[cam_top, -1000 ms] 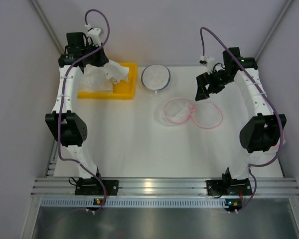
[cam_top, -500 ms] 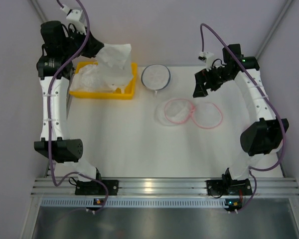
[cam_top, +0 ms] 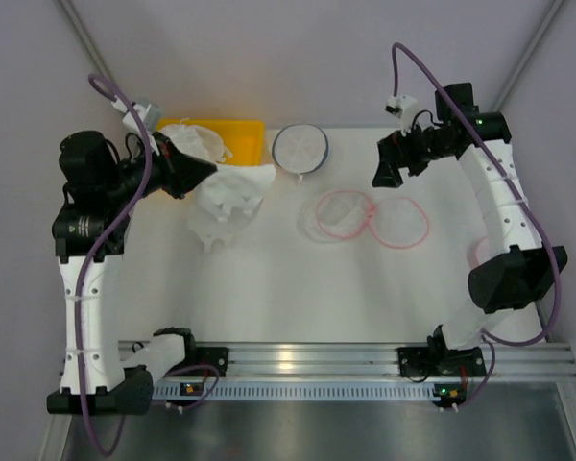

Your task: Place the bra in the laundry bag and zip it closed

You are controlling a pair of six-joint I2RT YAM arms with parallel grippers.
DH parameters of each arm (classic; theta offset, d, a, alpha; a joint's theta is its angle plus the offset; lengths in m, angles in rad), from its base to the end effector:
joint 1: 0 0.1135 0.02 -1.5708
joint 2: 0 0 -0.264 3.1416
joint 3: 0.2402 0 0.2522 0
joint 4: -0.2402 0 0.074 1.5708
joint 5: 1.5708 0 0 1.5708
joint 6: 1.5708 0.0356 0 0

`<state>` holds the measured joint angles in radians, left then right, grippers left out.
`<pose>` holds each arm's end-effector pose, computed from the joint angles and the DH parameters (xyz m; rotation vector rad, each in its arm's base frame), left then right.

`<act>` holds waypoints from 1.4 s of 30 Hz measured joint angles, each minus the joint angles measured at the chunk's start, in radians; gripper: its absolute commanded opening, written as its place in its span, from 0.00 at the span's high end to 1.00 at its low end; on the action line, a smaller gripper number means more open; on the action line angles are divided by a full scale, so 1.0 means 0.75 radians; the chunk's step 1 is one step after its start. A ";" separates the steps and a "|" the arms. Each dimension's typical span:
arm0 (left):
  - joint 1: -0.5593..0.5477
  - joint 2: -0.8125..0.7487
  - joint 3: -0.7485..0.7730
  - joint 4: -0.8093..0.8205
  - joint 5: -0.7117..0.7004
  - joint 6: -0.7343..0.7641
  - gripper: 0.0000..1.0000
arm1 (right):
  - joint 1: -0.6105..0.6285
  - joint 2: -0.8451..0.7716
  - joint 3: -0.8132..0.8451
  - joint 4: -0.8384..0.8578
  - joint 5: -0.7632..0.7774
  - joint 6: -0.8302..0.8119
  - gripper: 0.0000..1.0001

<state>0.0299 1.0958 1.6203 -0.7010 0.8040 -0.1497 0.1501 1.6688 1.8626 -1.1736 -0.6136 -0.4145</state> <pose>0.1791 -0.0203 0.5055 0.4384 1.7010 -0.7853 0.3253 0.0699 0.3967 -0.8927 2.2452 0.6587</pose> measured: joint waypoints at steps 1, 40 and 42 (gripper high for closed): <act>-0.002 -0.034 -0.053 -0.001 0.032 -0.022 1.00 | 0.001 -0.012 -0.008 0.003 -0.002 0.000 0.01; -0.815 0.306 0.017 0.267 0.245 -0.526 1.00 | 0.031 -0.061 -0.110 0.040 0.100 0.020 0.00; -0.852 0.319 0.017 0.279 0.245 -0.542 1.00 | 0.031 -0.061 -0.110 0.040 0.106 0.020 0.00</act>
<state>-0.6094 1.3350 1.6333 -0.4919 0.9874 -0.5560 0.1730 1.6234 1.7798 -1.1439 -0.5339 -0.3996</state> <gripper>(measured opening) 0.012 0.993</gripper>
